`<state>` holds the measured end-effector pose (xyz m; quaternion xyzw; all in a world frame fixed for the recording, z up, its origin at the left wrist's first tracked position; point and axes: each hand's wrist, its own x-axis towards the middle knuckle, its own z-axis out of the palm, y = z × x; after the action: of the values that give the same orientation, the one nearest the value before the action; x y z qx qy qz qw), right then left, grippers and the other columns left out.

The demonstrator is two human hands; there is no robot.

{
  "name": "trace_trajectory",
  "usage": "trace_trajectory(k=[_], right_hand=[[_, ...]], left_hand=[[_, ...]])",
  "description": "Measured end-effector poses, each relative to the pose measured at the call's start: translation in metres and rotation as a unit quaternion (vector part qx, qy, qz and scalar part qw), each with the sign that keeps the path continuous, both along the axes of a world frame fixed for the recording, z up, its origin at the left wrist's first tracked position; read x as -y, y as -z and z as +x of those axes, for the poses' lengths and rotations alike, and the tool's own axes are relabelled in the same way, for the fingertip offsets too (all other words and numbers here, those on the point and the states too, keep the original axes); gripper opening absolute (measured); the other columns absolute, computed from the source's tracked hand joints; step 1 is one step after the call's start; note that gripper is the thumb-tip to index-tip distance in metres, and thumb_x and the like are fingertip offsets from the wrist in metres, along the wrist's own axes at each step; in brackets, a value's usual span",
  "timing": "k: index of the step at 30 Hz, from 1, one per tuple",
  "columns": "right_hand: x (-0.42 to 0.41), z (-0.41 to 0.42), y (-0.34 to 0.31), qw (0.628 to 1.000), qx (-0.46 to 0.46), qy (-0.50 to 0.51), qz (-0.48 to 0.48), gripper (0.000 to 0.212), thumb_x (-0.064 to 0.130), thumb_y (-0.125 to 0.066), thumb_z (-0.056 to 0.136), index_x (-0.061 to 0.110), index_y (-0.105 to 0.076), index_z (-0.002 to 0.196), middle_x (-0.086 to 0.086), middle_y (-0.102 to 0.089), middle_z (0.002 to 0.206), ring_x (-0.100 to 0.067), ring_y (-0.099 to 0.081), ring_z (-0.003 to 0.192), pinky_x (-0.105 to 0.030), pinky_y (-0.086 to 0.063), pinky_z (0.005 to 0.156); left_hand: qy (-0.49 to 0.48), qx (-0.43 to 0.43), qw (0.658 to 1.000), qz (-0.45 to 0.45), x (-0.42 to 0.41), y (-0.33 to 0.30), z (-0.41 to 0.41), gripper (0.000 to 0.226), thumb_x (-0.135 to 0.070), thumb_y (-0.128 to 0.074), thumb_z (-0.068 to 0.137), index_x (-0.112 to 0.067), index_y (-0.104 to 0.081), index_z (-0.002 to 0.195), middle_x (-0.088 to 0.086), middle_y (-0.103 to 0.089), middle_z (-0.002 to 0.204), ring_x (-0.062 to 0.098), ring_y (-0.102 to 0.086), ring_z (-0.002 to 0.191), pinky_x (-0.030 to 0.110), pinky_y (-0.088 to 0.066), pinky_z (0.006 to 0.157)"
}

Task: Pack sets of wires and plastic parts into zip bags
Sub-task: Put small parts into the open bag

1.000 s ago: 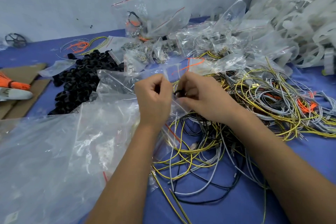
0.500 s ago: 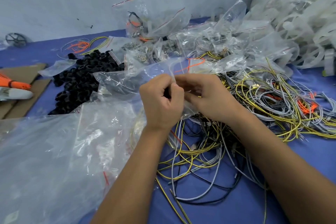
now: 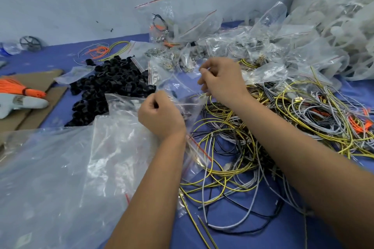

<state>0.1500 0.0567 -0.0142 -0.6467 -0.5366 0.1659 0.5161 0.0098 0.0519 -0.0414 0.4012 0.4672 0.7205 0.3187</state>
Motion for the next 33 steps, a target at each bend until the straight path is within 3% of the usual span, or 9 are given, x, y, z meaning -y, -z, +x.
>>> trace_trajectory(k=[3,7,10,14,17,21,23,29,33], right_hand=[[-0.047,-0.007,0.002,0.968,0.241,-0.012,-0.061,0.017,0.007,-0.056,0.095,0.005,-0.073,0.098,-0.017,-0.075,0.099,-0.035,-0.067,0.099,-0.041,-0.051,0.091],[-0.084,-0.019,0.008,0.843,0.51,-0.127,-0.112,0.032,0.019,-0.059,0.097,0.024,-0.067,0.127,-0.013,-0.037,0.156,-0.034,-0.029,0.144,-0.041,-0.036,0.111],[-0.1,-0.023,0.014,0.814,0.524,-0.199,-0.152,0.055,0.036,-0.062,0.098,0.031,-0.048,0.151,0.005,-0.001,0.172,-0.028,0.003,0.158,-0.058,-0.025,0.118],[-0.102,-0.026,0.016,0.805,0.528,-0.195,-0.188,0.065,0.042,-0.064,0.097,0.034,-0.037,0.156,0.011,-0.016,0.17,-0.025,-0.004,0.158,-0.06,-0.017,0.12],[-0.091,-0.017,0.006,0.887,0.416,-0.149,-0.134,0.044,0.021,-0.06,0.097,0.011,-0.058,0.139,-0.012,-0.049,0.149,-0.033,-0.043,0.14,-0.051,-0.041,0.108],[-0.055,0.004,-0.008,0.999,-0.012,0.01,-0.038,0.029,-0.002,-0.073,0.086,0.003,-0.072,0.114,-0.014,-0.068,0.108,-0.033,-0.072,0.085,-0.046,-0.063,0.076],[-0.026,0.018,-0.016,0.988,-0.146,0.058,0.009,0.025,-0.009,-0.078,0.081,0.006,-0.072,0.101,-0.011,-0.065,0.095,-0.027,-0.071,0.067,-0.038,-0.063,0.058],[0.06,0.039,-0.023,0.929,-0.348,0.049,0.115,0.041,-0.008,-0.073,0.087,0.005,-0.062,0.124,-0.007,-0.054,0.085,-0.016,-0.067,0.066,-0.031,-0.062,0.071],[0.09,0.037,-0.013,0.851,-0.486,-0.048,0.194,0.044,-0.012,-0.062,0.092,-0.005,-0.053,0.135,-0.016,-0.059,0.105,-0.021,-0.065,0.084,-0.027,-0.058,0.074]], left_hand=[[-0.045,0.044,0.998,-0.017,-0.006,0.0,-0.008,0.043,-0.015,-0.049,0.074,-0.028,-0.029,0.039,-0.007,-0.017,0.046,0.009,-0.016,0.054,0.029,-0.017,0.05],[-0.057,0.052,0.997,-0.024,-0.009,0.001,-0.011,0.041,-0.019,-0.048,0.074,-0.028,-0.026,0.04,-0.007,-0.015,0.05,0.01,-0.015,0.059,0.03,-0.015,0.052],[-0.049,0.055,0.997,-0.018,-0.009,0.001,-0.011,0.042,-0.018,-0.049,0.074,-0.028,-0.028,0.039,-0.006,-0.016,0.049,0.012,-0.016,0.059,0.032,-0.016,0.053],[-0.039,0.036,0.999,-0.015,-0.008,0.003,-0.011,0.04,-0.017,-0.048,0.074,-0.026,-0.029,0.04,-0.006,-0.018,0.047,0.013,-0.016,0.059,0.031,-0.017,0.053],[-0.004,0.019,1.0,0.005,-0.008,0.003,-0.007,0.041,-0.012,-0.047,0.075,-0.027,-0.028,0.041,-0.01,-0.018,0.046,0.012,-0.016,0.057,0.031,-0.016,0.053],[0.091,-0.029,0.995,0.042,-0.001,0.002,0.001,0.043,-0.008,-0.047,0.077,-0.028,-0.027,0.045,-0.012,-0.021,0.047,0.012,-0.019,0.053,0.032,-0.014,0.051],[0.144,-0.044,0.988,0.047,0.004,0.003,0.004,0.041,-0.009,-0.047,0.079,-0.025,-0.028,0.047,-0.003,-0.023,0.047,0.018,-0.021,0.052,0.039,-0.017,0.048],[0.283,-0.115,0.949,0.071,0.016,0.002,0.012,0.038,-0.009,-0.05,0.082,-0.011,-0.031,0.049,0.014,-0.022,0.046,0.023,-0.021,0.045,0.033,-0.018,0.045],[0.28,-0.231,0.93,0.06,0.02,0.002,0.018,0.042,-0.015,-0.051,0.083,-0.023,-0.028,0.049,-0.009,-0.023,0.044,0.009,-0.021,0.047,0.028,-0.018,0.046]])
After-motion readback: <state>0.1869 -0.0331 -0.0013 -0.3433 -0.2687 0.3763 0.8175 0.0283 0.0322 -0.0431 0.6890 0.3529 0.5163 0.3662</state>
